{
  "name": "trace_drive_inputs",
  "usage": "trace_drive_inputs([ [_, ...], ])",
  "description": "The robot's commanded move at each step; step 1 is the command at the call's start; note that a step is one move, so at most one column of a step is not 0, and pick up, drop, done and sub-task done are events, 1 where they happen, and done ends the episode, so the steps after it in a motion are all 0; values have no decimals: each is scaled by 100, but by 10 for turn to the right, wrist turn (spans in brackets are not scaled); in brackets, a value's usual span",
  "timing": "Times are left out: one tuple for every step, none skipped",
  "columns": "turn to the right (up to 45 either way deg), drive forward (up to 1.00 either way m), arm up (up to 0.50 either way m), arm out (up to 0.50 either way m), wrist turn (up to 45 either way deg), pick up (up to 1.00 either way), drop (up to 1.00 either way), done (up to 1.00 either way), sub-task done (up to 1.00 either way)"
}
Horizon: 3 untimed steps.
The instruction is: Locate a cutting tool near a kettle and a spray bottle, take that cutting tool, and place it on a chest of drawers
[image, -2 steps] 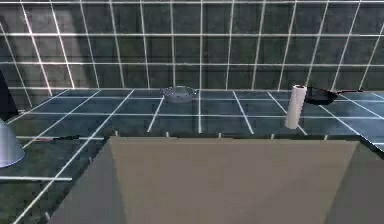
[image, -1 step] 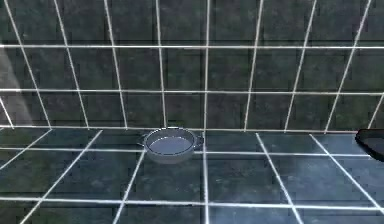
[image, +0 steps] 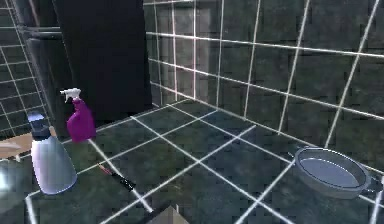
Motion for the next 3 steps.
trace_drive_inputs([
  [-450,0,0,0,0,0,0,0,0],
  [-450,0,0,0,0,0,0,0,0],
  [-210,0,0,0,0,0,0,0,0],
])
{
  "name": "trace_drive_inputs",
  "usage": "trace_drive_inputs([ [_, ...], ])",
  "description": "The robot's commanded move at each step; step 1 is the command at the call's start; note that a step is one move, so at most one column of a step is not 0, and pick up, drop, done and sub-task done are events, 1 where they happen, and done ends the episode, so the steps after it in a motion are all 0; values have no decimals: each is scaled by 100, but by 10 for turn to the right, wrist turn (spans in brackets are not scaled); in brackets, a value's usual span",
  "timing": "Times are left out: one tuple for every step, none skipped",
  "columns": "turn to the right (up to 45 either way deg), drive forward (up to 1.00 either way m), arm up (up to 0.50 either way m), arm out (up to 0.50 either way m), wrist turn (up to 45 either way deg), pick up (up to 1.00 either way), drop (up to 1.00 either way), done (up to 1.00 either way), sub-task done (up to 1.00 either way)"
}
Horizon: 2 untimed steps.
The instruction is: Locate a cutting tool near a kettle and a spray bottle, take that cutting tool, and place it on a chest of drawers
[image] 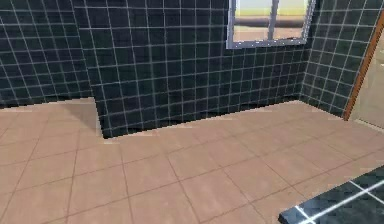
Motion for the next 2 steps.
trace_drive_inputs([
  [-30,0,0,0,0,0,0,0,0],
  [450,0,0,0,0,0,0,0,0],
])
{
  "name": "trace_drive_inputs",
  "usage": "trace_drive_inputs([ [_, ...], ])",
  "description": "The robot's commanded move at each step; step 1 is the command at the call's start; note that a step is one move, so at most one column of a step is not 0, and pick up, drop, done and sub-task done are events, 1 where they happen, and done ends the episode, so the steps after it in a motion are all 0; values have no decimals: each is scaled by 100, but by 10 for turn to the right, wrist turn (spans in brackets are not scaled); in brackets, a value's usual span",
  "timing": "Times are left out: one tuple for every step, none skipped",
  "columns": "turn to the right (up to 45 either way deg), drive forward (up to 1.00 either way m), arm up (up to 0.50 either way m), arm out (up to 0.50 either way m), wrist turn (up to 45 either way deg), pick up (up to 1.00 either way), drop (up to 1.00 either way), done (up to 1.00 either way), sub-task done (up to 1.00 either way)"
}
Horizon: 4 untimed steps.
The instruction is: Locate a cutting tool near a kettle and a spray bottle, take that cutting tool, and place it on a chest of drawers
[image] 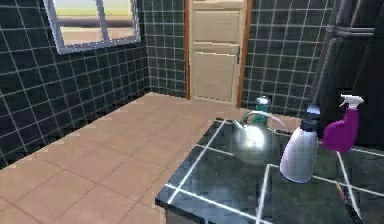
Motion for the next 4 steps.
trace_drive_inputs([
  [240,0,0,0,0,0,0,0,0],
  [0,10,0,0,0,0,0,0,0],
  [-450,0,0,0,0,0,0,0,0],
  [-180,0,0,0,0,0,0,0,0],
])
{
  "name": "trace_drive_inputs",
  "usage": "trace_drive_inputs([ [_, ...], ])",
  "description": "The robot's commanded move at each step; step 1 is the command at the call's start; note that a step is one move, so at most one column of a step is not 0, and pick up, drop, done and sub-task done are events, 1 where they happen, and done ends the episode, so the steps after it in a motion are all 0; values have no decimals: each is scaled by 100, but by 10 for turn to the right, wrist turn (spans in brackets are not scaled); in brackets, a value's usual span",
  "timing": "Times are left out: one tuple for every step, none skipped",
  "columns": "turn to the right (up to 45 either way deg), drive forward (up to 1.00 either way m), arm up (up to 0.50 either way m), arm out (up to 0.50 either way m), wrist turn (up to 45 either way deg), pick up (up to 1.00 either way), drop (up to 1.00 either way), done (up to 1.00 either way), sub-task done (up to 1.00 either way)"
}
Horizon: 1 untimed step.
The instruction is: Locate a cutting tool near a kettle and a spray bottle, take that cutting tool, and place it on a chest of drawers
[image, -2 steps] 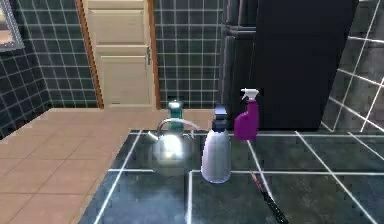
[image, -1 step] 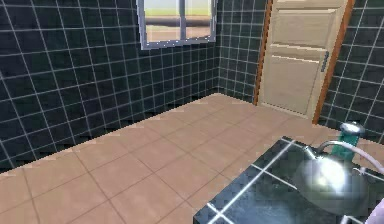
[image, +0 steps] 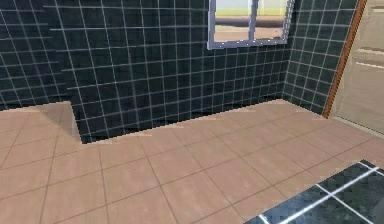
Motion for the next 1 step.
trace_drive_inputs([
  [0,0,50,0,0,0,0,0,0],
])
